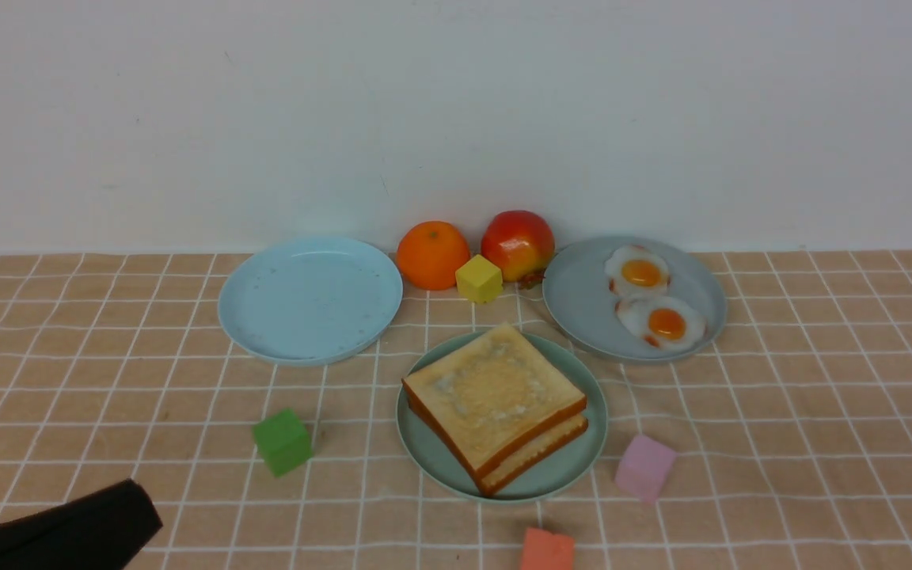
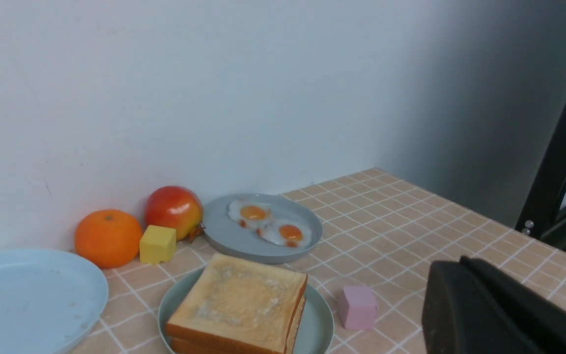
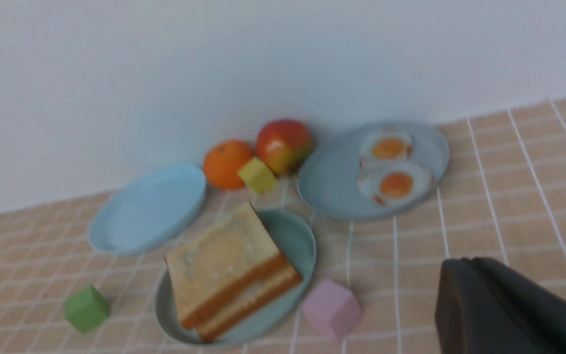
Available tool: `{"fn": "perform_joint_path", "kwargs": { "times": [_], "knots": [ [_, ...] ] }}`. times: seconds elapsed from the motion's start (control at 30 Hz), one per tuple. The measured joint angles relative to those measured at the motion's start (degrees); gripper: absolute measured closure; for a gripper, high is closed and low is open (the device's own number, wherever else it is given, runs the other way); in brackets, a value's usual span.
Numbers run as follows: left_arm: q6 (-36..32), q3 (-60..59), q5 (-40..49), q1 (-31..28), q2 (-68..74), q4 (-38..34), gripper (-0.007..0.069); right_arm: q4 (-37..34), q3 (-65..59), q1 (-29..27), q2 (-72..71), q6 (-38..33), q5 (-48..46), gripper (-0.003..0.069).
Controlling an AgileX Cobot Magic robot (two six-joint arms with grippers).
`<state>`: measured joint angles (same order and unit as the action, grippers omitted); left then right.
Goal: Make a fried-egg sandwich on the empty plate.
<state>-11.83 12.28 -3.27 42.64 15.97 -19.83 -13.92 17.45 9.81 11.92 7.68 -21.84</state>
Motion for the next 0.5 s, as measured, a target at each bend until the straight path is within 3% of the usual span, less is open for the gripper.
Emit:
{"fn": "perform_joint_path", "kwargs": {
  "times": [0.27, 0.5],
  "knots": [
    [0.0, -0.1, 0.1, 0.0, 0.0, 0.0, 0.0638, 1.6, -7.4, -0.3, -0.8, 0.0, 0.0, 0.0645],
    [0.0, -0.1, 0.1, 0.0, 0.0, 0.0, 0.0638, 6.0, -14.0, -9.4, -9.8, -6.1, 0.0, 0.0673]
  ]
}}
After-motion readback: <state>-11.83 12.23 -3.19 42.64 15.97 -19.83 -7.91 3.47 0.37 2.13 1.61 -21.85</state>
